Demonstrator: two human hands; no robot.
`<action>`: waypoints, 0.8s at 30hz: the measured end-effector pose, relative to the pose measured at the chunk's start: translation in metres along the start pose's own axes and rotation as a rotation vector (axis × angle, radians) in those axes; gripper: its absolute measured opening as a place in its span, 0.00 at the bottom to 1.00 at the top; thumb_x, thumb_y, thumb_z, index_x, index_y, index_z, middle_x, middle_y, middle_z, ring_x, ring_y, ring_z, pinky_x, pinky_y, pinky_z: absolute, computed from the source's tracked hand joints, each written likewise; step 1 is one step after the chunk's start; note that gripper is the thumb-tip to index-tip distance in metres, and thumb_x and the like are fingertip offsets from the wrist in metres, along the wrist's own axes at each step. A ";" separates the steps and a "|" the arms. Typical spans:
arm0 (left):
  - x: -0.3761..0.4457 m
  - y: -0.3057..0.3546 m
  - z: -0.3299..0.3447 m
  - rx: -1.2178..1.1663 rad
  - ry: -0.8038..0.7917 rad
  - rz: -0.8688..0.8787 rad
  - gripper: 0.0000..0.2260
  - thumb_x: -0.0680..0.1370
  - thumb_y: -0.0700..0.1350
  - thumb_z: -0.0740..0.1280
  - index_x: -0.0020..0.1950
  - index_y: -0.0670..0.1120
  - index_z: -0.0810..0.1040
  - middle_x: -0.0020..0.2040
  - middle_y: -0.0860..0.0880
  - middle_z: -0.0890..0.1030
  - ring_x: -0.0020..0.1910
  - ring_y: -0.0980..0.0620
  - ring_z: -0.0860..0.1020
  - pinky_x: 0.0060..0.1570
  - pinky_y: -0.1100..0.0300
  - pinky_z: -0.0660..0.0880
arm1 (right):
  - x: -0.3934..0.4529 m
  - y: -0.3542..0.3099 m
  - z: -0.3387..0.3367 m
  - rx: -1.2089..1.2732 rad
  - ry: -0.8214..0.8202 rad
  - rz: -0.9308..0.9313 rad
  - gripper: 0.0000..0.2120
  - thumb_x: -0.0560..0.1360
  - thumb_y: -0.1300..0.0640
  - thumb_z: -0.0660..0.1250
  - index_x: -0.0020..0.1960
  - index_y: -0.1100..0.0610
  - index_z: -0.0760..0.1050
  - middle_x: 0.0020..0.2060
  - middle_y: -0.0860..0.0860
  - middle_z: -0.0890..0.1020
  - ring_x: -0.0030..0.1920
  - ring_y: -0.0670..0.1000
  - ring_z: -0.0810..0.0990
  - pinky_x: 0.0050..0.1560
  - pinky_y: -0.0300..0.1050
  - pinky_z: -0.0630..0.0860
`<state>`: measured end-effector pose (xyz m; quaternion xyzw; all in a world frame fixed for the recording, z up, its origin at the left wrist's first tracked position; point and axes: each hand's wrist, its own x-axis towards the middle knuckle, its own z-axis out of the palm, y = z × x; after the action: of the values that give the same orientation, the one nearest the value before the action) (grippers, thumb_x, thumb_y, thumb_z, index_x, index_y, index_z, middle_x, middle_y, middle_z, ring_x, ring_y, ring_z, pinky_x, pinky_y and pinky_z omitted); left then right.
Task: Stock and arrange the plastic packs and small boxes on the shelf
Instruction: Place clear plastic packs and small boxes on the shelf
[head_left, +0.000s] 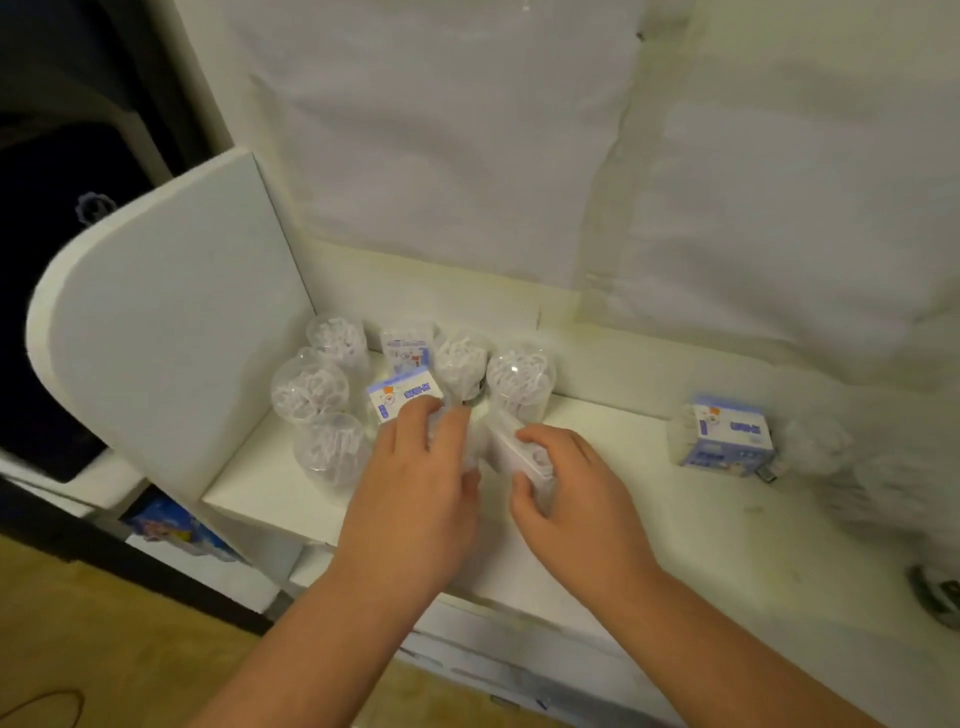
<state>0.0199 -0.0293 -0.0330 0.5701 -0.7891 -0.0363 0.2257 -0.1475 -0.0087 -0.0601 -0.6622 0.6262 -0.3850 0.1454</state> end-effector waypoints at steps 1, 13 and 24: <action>-0.001 0.002 -0.002 -0.033 0.013 0.009 0.23 0.71 0.45 0.73 0.65 0.47 0.72 0.64 0.44 0.71 0.59 0.41 0.74 0.53 0.50 0.74 | -0.005 0.001 -0.008 0.001 0.017 -0.003 0.20 0.70 0.55 0.67 0.60 0.41 0.70 0.52 0.37 0.77 0.50 0.33 0.74 0.50 0.23 0.65; -0.031 0.109 -0.024 -0.342 0.012 0.150 0.24 0.69 0.48 0.77 0.64 0.52 0.78 0.59 0.52 0.75 0.59 0.50 0.73 0.60 0.61 0.67 | -0.088 0.035 -0.154 -0.010 0.351 0.078 0.19 0.73 0.55 0.72 0.59 0.40 0.73 0.53 0.33 0.75 0.52 0.37 0.76 0.49 0.27 0.70; -0.136 0.289 -0.017 -0.440 -0.046 0.402 0.24 0.69 0.61 0.70 0.64 0.60 0.75 0.57 0.64 0.67 0.58 0.71 0.69 0.52 0.78 0.64 | -0.301 0.072 -0.306 -0.056 0.599 0.179 0.14 0.73 0.41 0.64 0.58 0.37 0.69 0.55 0.31 0.73 0.56 0.35 0.73 0.44 0.28 0.74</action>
<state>-0.1950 0.1986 0.0304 0.3386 -0.8644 -0.1740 0.3285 -0.3866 0.3508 -0.0051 -0.4653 0.7076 -0.5310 -0.0305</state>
